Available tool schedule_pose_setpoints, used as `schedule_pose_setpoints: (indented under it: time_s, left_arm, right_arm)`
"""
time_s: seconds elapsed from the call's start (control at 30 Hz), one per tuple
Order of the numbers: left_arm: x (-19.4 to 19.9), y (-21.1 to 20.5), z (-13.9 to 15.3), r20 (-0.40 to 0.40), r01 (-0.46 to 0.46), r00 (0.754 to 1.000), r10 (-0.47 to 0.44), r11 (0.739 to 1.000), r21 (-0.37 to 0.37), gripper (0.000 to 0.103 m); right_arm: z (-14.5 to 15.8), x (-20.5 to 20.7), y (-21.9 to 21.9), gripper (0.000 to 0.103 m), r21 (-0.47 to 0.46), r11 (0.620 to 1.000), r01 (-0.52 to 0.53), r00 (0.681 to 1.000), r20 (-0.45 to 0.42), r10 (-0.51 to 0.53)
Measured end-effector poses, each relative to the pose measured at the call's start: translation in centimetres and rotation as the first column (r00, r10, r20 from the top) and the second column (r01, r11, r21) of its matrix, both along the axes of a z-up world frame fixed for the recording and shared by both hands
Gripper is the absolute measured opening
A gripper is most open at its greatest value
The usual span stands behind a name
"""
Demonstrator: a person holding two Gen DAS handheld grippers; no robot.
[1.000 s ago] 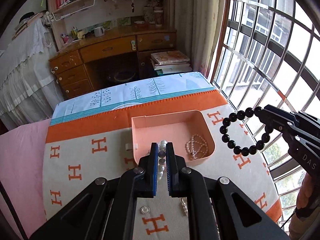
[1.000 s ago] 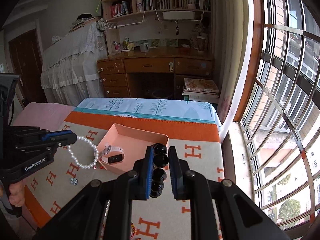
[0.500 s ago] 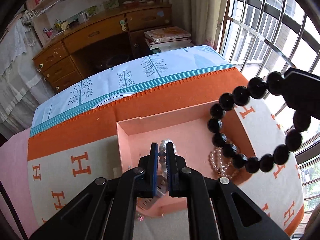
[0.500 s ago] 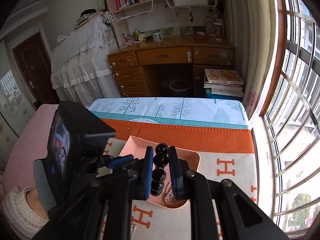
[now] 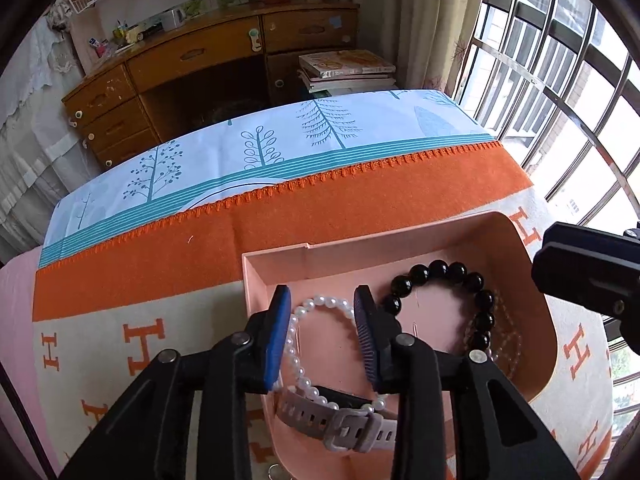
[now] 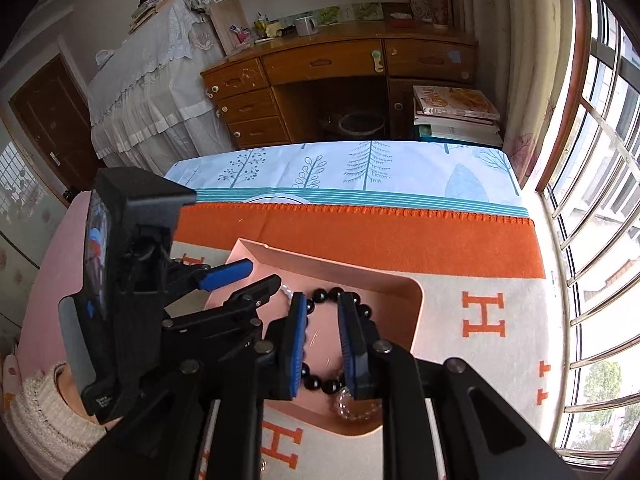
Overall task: Organize jewelry
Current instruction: 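Carry both bracelets into the pink tray and open both tools, then grasp the blue flower brooch with the left tool while the right tool grasps the gold hair comb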
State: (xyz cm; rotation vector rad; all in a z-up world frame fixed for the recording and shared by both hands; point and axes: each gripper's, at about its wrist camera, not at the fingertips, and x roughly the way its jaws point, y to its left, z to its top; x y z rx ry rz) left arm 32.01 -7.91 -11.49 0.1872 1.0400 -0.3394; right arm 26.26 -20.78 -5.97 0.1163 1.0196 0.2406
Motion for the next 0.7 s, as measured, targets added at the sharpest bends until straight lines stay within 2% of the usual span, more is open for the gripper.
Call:
schedule_pose_setpoints:
  time_s: [0.03, 0.07, 0.17, 0.43, 0.7]
  left_arm:
    - [-0.3, -0.1, 0.3, 0.010, -0.002, 1.000, 0.002, 1.000, 0.004, 0.052]
    - [-0.7, -0.2, 0.7, 0.020, 0.003, 1.000, -0.003, 1.000, -0.004, 0.059]
    - [-1.7, -0.4, 2.0, 0.059, 0.009, 0.998, -0.009, 1.000, 0.003, 0.069]
    - [-4.4, 0.0, 6.0, 0.113, 0.005, 0.994, -0.005, 1.000, -0.001, 0.075]
    - [-8.8, 2.2, 9.1, 0.144, -0.028, 0.989, 0.028, 1.000, -0.003, 0.084]
  right_arm:
    - [0.0, 0.0, -0.1, 0.017, -0.001, 1.000, 0.005, 1.000, -0.001, -0.005]
    - [0.0, -0.1, -0.3, 0.017, -0.004, 1.000, 0.010, 1.000, -0.001, -0.010]
    - [0.0, -0.6, -0.8, 0.017, -0.006, 1.000, 0.023, 1.000, -0.002, -0.023]
    - [1.1, -3.1, -1.5, 0.017, 0.009, 0.999, 0.032, 0.999, 0.006, -0.032]
    - [2.5, -7.9, -1.6, 0.017, 0.017, 1.000, 0.021, 0.999, 0.034, -0.022]
